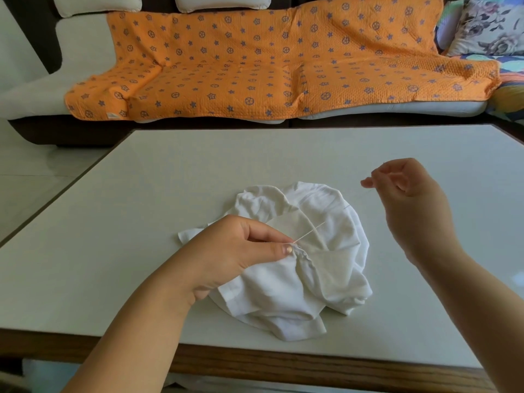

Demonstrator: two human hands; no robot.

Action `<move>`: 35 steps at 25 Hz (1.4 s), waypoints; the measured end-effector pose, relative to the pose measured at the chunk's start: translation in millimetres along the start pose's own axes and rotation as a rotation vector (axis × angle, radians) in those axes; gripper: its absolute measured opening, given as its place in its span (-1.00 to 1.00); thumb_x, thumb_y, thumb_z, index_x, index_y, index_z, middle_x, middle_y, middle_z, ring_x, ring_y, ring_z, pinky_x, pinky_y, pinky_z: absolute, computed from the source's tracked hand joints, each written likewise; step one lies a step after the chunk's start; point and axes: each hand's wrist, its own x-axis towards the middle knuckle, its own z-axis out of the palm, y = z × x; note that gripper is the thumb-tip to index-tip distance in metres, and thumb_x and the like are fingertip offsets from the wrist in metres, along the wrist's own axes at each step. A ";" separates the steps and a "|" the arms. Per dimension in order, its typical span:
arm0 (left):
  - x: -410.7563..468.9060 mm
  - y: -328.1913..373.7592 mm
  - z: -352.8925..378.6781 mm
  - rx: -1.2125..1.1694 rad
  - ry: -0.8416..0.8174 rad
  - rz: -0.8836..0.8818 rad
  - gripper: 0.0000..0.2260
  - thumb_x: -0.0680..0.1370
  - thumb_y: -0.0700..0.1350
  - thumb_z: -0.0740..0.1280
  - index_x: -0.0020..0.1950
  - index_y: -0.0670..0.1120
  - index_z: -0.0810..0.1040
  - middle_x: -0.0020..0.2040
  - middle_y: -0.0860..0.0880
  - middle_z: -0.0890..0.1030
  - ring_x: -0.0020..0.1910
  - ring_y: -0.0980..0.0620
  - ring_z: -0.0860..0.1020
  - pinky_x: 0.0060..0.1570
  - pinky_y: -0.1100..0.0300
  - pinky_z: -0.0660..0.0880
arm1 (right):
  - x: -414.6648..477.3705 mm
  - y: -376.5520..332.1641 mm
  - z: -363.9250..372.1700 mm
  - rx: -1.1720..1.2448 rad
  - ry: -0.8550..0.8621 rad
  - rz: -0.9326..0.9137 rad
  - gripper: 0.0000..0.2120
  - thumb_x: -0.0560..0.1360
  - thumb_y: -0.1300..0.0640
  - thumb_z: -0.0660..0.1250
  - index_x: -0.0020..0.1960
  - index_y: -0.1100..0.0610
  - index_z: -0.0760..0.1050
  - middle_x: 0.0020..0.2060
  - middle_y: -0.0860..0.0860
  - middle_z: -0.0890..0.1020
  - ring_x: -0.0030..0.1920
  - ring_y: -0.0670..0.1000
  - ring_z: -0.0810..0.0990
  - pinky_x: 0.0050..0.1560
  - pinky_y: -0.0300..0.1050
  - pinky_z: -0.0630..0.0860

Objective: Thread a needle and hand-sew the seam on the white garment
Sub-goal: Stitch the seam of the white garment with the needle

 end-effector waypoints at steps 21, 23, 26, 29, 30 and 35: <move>1.0 1.5 -3.8 -0.061 0.100 -0.013 -0.91 0.48 -0.10 0.46 -0.06 -0.02 0.73 -0.09 0.06 0.73 -0.02 0.22 0.66 0.02 0.40 0.45 | -92.1 -18.0 35.4 -0.180 -0.394 -0.338 -0.92 0.59 0.00 0.18 -0.09 -0.12 0.35 -0.19 -0.25 0.57 -0.07 -0.24 0.52 -0.12 -0.32 0.45; 0.3 2.0 -6.2 -0.047 0.105 -0.031 -0.91 0.44 -0.09 0.49 -0.08 -0.02 0.73 -0.10 0.05 0.73 -0.03 0.20 0.66 0.08 0.32 0.44 | -85.3 -18.8 34.0 -0.116 -0.397 -0.245 -0.86 0.60 0.11 0.22 -0.11 -0.08 0.37 -0.24 -0.21 0.59 -0.11 -0.25 0.53 -0.16 -0.40 0.42; -0.7 1.1 -10.3 -0.036 0.137 -0.032 -0.91 0.42 -0.09 0.51 -0.09 -0.03 0.73 -0.12 0.02 0.73 -0.05 0.17 0.67 0.12 0.26 0.45 | -78.9 -26.0 27.3 -0.008 -0.392 -0.184 -0.83 0.57 0.17 0.28 -0.13 -0.07 0.43 -0.25 -0.22 0.60 -0.23 -0.21 0.56 -0.24 -0.43 0.40; -1.4 2.1 -10.8 -0.053 0.146 0.013 -0.93 0.43 -0.12 0.50 -0.11 -0.03 0.73 -0.12 0.02 0.74 -0.04 0.15 0.68 0.10 0.26 0.46 | -75.1 -33.4 19.2 0.127 -0.457 -0.029 -0.88 0.54 0.11 0.35 -0.17 -0.04 0.54 -0.40 -0.05 0.59 -0.43 -0.14 0.48 -0.38 -0.37 0.37; -1.8 2.6 -10.3 -0.053 0.136 0.025 -0.93 0.43 -0.13 0.49 -0.11 -0.02 0.73 -0.12 0.02 0.74 -0.03 0.15 0.68 0.10 0.27 0.46 | -72.7 -36.2 16.1 0.147 -0.480 0.014 -0.89 0.53 0.08 0.36 -0.18 -0.03 0.56 -0.43 0.03 0.57 -0.44 -0.09 0.45 -0.41 -0.32 0.35; -4.7 5.8 -8.6 -0.047 0.087 0.052 -0.87 0.35 -0.08 0.50 -0.12 -0.02 0.72 -0.14 0.02 0.74 -0.07 0.18 0.68 0.02 0.38 0.48 | -61.2 -40.4 6.4 0.087 -0.603 0.088 -0.90 0.52 -0.01 0.34 -0.16 -0.06 0.58 -0.30 0.00 0.70 -0.32 -0.04 0.57 -0.26 -0.14 0.42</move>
